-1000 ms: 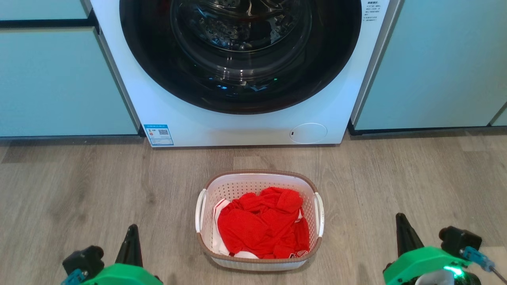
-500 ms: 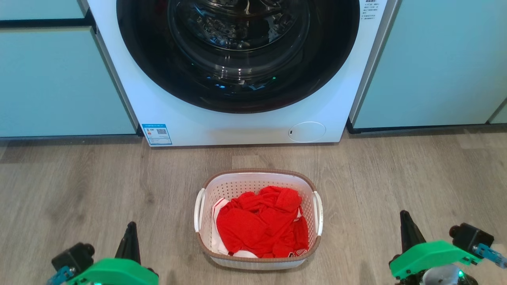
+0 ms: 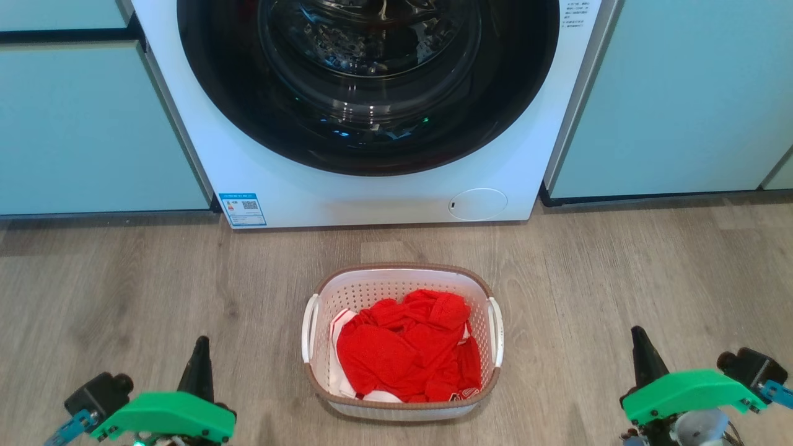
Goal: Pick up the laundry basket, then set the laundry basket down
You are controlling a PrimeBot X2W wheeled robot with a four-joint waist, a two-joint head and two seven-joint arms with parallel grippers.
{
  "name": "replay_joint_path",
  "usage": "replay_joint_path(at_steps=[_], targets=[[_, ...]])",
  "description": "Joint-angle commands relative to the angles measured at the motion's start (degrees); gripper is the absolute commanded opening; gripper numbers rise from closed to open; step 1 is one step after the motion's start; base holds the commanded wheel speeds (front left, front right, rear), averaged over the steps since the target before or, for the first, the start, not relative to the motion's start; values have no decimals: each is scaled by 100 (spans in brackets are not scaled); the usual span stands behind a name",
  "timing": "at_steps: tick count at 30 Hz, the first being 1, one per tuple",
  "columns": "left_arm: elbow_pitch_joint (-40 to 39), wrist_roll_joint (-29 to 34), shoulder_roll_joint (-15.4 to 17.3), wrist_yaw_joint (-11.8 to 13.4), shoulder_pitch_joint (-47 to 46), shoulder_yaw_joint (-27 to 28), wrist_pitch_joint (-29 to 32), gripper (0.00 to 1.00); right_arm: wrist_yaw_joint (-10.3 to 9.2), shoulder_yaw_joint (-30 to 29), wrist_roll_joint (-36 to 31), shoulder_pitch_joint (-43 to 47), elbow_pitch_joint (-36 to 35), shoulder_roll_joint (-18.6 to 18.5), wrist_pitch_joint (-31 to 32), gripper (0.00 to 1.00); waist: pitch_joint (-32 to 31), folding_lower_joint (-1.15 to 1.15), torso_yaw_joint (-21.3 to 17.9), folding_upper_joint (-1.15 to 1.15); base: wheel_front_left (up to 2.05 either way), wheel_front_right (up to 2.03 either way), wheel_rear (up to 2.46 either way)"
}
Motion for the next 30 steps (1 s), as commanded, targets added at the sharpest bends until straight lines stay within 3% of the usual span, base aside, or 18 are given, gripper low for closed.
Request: replay_joint_path(at_steps=[1,30], targets=[[-150,-187,55,-51,-316,161,37,0,7,13,193,-337,-194,-116,43,0,3,0,-4,0,0,0,0],[-56,-2080,57,-286,-678,462,509,0,10,-211,2082,-552,-204,-136,495,0,54,0,-75,0,0,0,0]])
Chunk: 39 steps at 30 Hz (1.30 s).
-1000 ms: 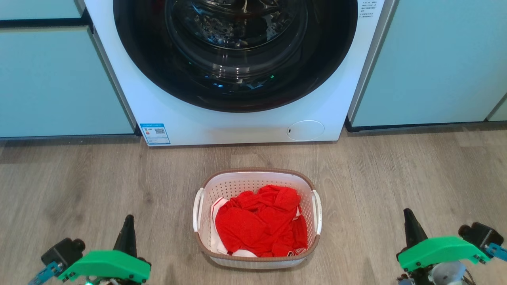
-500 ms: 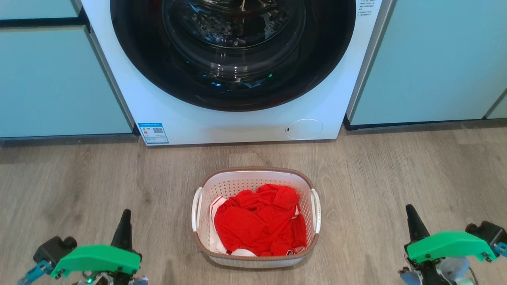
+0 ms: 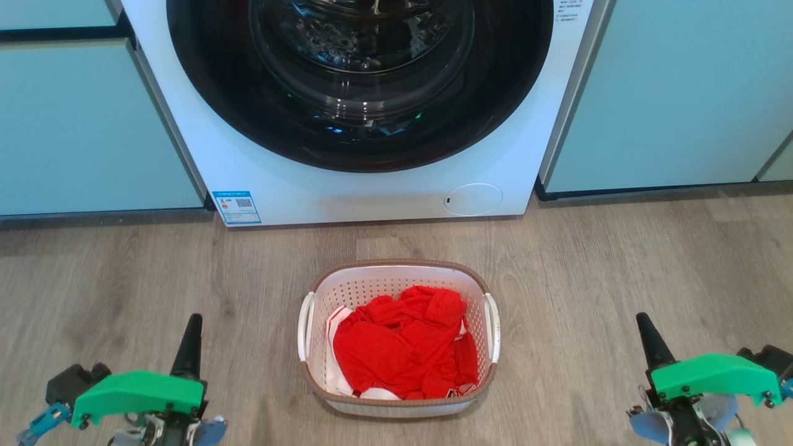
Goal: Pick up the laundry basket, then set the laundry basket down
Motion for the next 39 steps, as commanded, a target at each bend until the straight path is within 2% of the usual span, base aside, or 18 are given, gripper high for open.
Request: replay_joint_path(at_steps=[1,36,39], targets=[[-148,-131,56,-67,-324,179,29,0,10,46,139,-313,-201,-107,40,0,1,0,-1,0,0,0,0],[-29,-2485,47,-362,-779,572,632,0,14,-265,2476,-585,-213,-111,629,0,65,0,-91,0,0,0,0],[-26,-2537,45,-369,-789,584,648,0,14,-277,2527,-591,-212,-108,647,0,67,0,-93,0,0,0,0]])
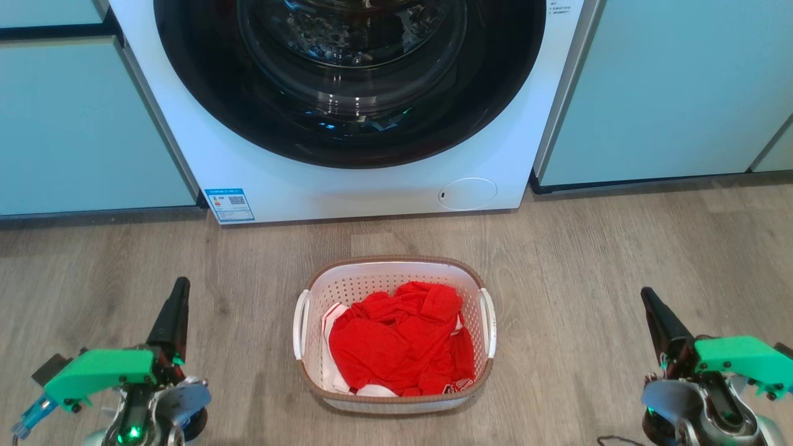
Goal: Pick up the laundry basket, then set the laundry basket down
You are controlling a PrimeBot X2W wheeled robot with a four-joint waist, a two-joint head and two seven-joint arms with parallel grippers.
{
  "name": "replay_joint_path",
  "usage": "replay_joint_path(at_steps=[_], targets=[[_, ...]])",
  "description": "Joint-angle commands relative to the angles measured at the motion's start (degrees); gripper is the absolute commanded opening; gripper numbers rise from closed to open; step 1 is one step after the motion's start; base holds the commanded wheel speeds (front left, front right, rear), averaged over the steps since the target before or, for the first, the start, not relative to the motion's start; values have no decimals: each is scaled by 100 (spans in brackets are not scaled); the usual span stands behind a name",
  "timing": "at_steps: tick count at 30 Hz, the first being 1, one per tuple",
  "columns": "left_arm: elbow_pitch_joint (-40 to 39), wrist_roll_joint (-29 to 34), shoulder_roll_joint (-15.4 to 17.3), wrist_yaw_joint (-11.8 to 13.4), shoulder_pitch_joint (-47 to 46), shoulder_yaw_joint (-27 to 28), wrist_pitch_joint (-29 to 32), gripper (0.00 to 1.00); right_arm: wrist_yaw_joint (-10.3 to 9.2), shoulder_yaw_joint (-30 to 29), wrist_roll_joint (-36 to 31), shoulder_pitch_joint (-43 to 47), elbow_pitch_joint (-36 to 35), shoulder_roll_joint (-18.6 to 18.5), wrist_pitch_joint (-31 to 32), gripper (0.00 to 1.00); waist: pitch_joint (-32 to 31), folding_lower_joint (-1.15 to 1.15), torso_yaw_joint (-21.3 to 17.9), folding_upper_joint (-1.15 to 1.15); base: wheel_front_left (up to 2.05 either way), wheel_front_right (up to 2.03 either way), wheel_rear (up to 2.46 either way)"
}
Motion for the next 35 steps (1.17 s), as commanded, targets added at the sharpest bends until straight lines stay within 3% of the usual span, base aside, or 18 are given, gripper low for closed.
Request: replay_joint_path(at_steps=[1,35], targets=[[-165,-34,48,-38,-310,206,33,0,14,89,41,-307,-210,-102,35,0,0,0,1,0,0,0,0],[-164,-9,28,-38,-313,235,57,0,14,32,-7,-312,-207,-62,80,0,0,0,1,0,0,0,0]])
